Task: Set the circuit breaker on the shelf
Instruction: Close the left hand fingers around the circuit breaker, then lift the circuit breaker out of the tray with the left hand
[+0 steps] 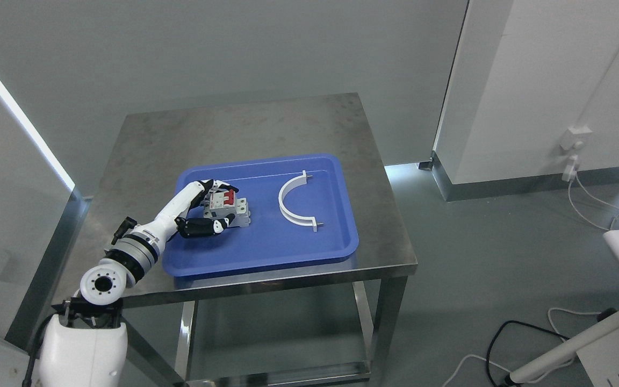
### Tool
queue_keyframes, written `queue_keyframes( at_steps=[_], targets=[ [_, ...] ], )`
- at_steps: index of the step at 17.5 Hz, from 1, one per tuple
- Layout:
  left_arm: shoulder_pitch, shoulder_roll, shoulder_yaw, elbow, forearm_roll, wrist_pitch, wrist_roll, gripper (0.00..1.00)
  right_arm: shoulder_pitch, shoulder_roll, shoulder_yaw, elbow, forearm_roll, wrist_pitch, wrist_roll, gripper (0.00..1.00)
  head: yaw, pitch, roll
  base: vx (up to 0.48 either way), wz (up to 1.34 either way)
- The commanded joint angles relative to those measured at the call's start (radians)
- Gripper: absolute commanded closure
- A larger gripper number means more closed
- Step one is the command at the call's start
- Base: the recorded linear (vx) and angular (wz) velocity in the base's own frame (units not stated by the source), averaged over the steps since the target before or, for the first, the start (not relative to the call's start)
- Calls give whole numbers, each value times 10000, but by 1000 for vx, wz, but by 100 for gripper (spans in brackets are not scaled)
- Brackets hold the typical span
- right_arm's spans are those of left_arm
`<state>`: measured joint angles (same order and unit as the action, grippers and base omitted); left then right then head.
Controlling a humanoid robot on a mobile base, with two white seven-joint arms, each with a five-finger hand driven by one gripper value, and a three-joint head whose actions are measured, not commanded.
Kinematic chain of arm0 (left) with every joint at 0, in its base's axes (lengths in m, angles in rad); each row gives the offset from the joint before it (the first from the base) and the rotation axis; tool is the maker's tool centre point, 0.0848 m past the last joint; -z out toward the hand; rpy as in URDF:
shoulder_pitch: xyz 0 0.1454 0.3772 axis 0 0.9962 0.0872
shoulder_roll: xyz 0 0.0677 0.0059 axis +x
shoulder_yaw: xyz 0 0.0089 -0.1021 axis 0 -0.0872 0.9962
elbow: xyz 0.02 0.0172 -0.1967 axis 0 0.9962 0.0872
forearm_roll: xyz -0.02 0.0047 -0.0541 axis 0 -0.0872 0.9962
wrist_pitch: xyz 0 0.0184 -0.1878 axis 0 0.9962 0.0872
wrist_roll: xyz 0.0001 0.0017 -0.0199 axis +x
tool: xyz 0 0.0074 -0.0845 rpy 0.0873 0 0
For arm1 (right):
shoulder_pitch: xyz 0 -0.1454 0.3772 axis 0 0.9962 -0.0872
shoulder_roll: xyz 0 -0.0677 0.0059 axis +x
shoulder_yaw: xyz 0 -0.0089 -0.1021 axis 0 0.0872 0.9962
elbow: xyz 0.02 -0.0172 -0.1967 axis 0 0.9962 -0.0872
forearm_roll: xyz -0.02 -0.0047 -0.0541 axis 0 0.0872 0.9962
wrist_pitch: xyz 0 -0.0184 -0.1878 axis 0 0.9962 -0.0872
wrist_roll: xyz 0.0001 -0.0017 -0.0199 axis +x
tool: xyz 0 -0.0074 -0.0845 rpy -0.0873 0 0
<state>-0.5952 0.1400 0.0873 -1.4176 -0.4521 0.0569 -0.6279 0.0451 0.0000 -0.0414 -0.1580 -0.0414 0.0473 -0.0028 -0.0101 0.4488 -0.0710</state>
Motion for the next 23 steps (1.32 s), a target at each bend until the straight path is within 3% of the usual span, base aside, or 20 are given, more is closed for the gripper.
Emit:
queue_keyframes(
  at_steps=[1,4,6,8,10,15,18,23],
  targets=[
    [-60,-1057,1270,218,133,-721,82,89,-6,-174,0,0,0,3,-3,0,0,0,0,0,0],
    [-918,-1225,2132,-441,1431,-1105,508,89,-6,-174,0,0,0,3,-3,0,0,0,0,-1,6],
    [-967,-1225,2225,-870,2140,-1136,2189,87,-6,-174,0,0,0,3,-3,0,0,0,0,-1,9],
    [-830,-1225,2195,-1102,2556,-1853,4138,85,9,-174,0,0,0,3,-3,0,0,0,0,3,-19],
    [-432,-1225,2072,-1407,2557,-2286,5125,85,-6,-174,0,0,0,3,-3,0,0,0,0,0,0],
    [1072,-1225,1903,-2268,2680,-2699,4808,86,9,-174,0,0,0,3,-3,0,0,0,0,2,-4],
    [1502,-1225,1903,-2268,2680,-3635,4424,86,9,-174,0,0,0,3,-3,0,0,0,0,0,0],
    [1610,-1225,1964,-2268,2726,-3714,4423,86,-6,-174,0,0,0,3,-3,0,0,0,0,-64,50]
  ],
)
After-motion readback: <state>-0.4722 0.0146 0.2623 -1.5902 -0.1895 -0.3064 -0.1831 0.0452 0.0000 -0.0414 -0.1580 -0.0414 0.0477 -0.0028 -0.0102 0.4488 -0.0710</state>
